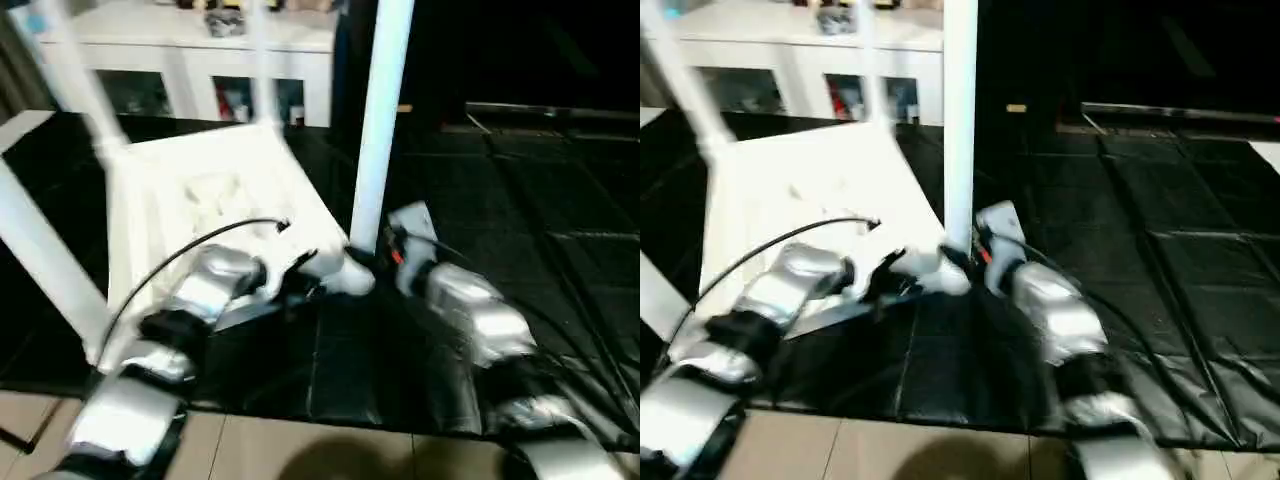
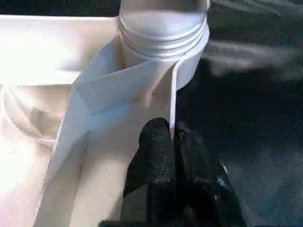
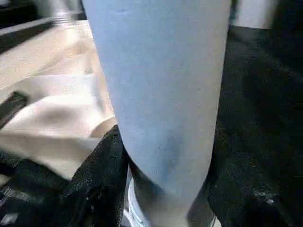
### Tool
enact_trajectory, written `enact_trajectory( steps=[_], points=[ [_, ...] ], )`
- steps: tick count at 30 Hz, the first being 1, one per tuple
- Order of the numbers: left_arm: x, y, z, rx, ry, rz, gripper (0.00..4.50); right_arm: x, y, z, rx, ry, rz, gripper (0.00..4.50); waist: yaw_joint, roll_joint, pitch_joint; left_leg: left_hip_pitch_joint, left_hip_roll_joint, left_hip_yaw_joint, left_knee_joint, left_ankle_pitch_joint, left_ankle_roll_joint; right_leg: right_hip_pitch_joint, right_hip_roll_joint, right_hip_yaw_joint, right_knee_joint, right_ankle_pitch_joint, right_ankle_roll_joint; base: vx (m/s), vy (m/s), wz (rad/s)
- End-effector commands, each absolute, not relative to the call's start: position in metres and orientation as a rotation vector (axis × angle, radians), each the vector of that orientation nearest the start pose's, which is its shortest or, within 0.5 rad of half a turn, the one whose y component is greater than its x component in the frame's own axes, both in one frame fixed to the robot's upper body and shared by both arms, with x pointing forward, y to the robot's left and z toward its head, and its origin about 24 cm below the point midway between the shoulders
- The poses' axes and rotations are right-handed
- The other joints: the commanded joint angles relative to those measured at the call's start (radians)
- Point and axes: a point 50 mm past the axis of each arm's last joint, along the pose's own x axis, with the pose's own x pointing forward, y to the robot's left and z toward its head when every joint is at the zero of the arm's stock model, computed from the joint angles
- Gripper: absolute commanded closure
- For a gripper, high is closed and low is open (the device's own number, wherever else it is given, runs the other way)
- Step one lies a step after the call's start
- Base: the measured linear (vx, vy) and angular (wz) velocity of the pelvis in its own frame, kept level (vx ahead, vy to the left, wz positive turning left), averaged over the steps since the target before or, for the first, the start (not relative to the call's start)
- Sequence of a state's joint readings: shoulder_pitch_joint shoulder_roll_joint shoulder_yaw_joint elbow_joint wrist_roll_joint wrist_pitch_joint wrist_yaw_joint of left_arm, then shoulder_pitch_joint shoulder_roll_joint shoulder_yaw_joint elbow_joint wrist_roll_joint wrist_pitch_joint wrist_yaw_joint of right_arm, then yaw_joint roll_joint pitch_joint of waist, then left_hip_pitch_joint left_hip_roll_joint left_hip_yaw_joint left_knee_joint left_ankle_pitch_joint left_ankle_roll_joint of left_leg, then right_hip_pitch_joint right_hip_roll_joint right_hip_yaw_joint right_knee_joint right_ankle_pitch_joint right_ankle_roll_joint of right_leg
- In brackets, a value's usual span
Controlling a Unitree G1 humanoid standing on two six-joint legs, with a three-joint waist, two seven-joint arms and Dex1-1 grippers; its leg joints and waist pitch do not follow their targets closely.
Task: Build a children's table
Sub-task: Rotate leg to tighten
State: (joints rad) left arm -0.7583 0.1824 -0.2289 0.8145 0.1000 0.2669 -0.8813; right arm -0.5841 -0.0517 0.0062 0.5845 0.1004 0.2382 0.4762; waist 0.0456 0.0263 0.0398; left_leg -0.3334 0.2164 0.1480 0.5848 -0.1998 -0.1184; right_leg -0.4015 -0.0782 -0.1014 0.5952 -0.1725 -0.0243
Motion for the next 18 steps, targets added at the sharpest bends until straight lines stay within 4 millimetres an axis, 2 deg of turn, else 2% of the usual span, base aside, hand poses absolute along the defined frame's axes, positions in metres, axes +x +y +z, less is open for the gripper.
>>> enact_trajectory(
  steps=[1,3,5,6,7,8,9,11,12,17,18],
  points=[
    [0.353,0.062,0.072,0.305,0.406,-1.086,4.50,0.330,-0.056,0.037,0.052,0.365,0.734,2.50,0.009,-0.003,-0.056,-0.020,-0.002,0.008,-0.074,-0.185,0.043,0.060,-0.057,0.044,-0.084,-0.327,-0.146,0.000,0.000,0.00],
    [0.352,0.062,0.072,0.313,0.406,-1.090,4.50,0.328,-0.055,0.036,0.045,0.361,0.752,2.50,0.011,-0.004,-0.060,-0.017,-0.002,0.011,-0.070,-0.159,0.055,0.061,-0.057,0.048,-0.076,-0.250,-0.174,0.055,-0.007,0.03],
    [0.352,0.064,0.071,0.316,0.411,-1.087,4.50,0.327,-0.055,0.037,0.075,0.350,0.751,1.97,0.012,-0.005,-0.063,-0.021,-0.004,0.013,-0.068,-0.112,0.072,0.068,-0.057,0.050,-0.068,-0.170,-0.197,0.027,-0.006,0.02],
    [0.352,0.066,0.070,0.325,0.415,-1.081,4.50,0.327,-0.056,0.038,0.085,0.341,0.751,1.83,0.012,0.000,-0.063,-0.022,-0.004,0.013,-0.067,-0.095,0.082,0.069,-0.057,0.050,-0.065,-0.132,-0.213,0.000,0.000,0.00],
    [0.353,0.068,0.070,0.331,0.418,-1.077,4.50,0.328,-0.057,0.039,0.088,0.336,0.750,1.83,0.013,0.001,-0.061,-0.020,-0.003,0.015,-0.068,-0.107,0.083,0.068,-0.058,0.049,-0.068,-0.146,-0.217,0.000,0.000,0.00],
    [0.353,0.070,0.069,0.338,0.421,-1.072,4.50,0.328,-0.059,0.041,0.088,0.324,0.746,1.75,0.014,0.009,-0.060,-0.018,-0.003,0.014,-0.069,-0.118,0.080,0.067,-0.058,0.049,-0.069,-0.160,-0.217,0.000,0.000,0.00],
    [0.353,0.070,0.069,0.338,0.421,-1.072,4.50,0.328,-0.059,0.041,0.088,0.324,0.746,1.75,0.012,0.006,-0.059,-0.019,-0.003,0.015,-0.069,-0.129,0.078,0.067,-0.057,0.048,-0.073,-0.176,-0.213,0.000,0.000,0.00],
    [0.352,0.073,0.068,0.358,0.416,-1.079,4.50,0.330,-0.065,0.042,0.076,0.298,0.734,1.43,0.013,0.002,-0.059,-0.017,-0.002,0.015,-0.072,-0.148,0.069,0.067,-0.057,0.049,-0.074,-0.206,-0.205,0.000,0.000,0.00],
    [0.352,0.076,0.067,0.375,0.417,-1.086,4.50,0.330,-0.071,0.042,0.070,0.285,0.734,1.38,0.015,0.004,-0.058,-0.016,-0.001,0.014,-0.073,-0.161,0.066,0.066,-0.059,0.049,-0.077,-0.228,-0.196,0.000,0.000,0.00],
    [0.349,0.085,0.064,0.411,0.420,-1.126,4.50,0.326,-0.099,0.042,0.039,0.256,0.781,1.38,0.021,0.001,-0.058,-0.016,0.000,0.015,-0.072,-0.154,0.074,0.067,-0.058,0.051,-0.075,-0.207,-0.199,0.000,0.000,0.00],
    [0.347,0.088,0.063,0.418,0.420,-1.150,4.50,0.323,-0.108,0.043,0.027,0.254,0.827,1.38,0.026,-0.006,-0.059,-0.016,0.001,0.016,-0.071,-0.149,0.083,0.069,-0.058,0.052,-0.073,-0.202,-0.198,0.000,0.000,0.00]
  ],
)
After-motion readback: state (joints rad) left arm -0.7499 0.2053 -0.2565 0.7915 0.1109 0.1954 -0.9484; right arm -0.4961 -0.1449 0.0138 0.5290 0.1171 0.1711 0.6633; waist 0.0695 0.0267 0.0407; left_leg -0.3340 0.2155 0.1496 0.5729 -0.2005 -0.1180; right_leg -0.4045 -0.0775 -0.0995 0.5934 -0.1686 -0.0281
